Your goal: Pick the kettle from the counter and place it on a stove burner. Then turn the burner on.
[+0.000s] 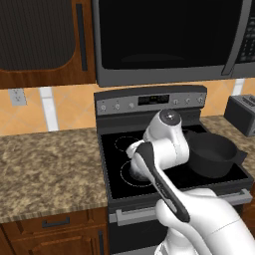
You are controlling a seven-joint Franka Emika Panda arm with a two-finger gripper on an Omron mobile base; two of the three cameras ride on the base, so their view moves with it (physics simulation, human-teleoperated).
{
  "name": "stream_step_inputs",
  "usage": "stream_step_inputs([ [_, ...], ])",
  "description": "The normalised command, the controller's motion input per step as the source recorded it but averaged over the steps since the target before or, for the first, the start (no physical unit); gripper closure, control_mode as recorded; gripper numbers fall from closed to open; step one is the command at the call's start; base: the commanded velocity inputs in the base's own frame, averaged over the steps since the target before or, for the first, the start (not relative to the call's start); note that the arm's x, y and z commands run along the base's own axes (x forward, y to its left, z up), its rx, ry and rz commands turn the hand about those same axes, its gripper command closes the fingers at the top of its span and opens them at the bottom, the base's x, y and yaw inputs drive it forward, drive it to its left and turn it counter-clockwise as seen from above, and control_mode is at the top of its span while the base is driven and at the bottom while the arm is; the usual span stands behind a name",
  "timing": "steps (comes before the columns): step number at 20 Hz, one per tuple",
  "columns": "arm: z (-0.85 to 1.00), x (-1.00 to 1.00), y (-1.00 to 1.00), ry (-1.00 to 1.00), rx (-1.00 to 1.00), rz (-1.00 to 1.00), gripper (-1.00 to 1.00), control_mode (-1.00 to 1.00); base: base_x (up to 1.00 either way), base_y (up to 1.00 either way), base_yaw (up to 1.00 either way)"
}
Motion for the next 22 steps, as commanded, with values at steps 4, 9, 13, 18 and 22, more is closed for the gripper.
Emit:
stream_step_inputs([
  [4, 0.00, 0.20, 0.10, -0.07, 0.00, -0.02, -1.00, -1.00, 0.00, 0.00, 0.00],
  [9, 0.20, 0.43, 0.11, 0.00, 0.01, -0.02, -1.00, -1.00, 0.00, 0.00, 0.00],
  [13, 0.52, 0.66, 0.07, 0.01, 0.00, -0.05, -1.00, -1.00, 0.00, 0.00, 0.00],
  [18, 0.37, 0.35, 0.35, -0.12, -0.02, -0.10, -1.00, -1.00, 0.00, 0.00, 0.00],
  [22, 0.00, 0.20, 0.39, -0.10, -0.03, 0.00, -1.00, -1.00, 0.00, 0.00, 0.00],
])
